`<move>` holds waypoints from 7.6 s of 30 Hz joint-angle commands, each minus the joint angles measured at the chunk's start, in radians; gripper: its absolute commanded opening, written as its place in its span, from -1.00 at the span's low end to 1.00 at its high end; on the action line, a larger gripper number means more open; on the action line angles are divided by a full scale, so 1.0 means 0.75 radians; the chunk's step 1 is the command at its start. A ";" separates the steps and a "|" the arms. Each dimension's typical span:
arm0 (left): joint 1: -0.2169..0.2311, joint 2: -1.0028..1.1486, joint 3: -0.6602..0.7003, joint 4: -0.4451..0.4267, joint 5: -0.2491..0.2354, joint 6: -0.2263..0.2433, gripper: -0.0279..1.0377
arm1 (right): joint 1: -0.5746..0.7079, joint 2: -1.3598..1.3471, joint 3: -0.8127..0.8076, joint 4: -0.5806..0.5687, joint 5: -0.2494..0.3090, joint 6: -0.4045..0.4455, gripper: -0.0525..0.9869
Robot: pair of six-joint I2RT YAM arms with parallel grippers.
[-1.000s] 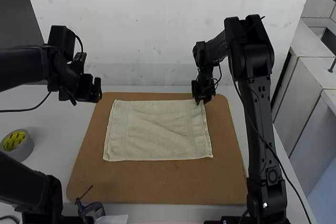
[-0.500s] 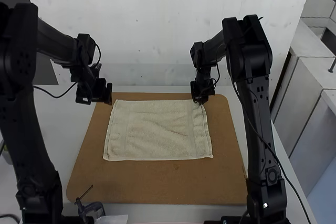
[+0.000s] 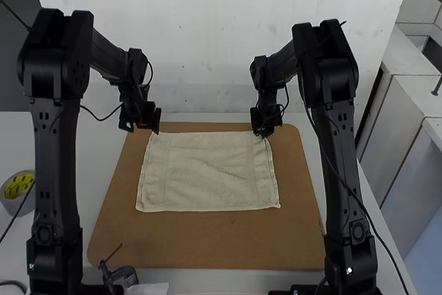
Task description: Fold the towel.
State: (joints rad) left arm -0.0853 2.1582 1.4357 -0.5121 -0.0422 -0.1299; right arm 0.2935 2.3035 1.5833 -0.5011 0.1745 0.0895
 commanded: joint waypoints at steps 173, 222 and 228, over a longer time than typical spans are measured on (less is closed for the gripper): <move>0.101 -1.104 -0.675 -0.043 0.144 0.036 0.94 | -0.627 -0.740 -0.759 0.095 -0.194 -0.232 -0.85; 0.265 -1.241 -0.746 -0.056 0.218 0.116 0.94 | 0.543 -0.406 -0.197 -0.269 -0.075 0.239 -0.85; 0.269 -1.241 -0.746 -0.056 0.224 0.116 0.94 | 0.594 -0.298 -0.099 -0.291 -0.053 0.257 -0.85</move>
State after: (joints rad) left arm 0.1047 1.2442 0.8814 -0.5564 0.1062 -0.0563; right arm 0.7124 2.0480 1.4559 -0.7116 0.1066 0.2588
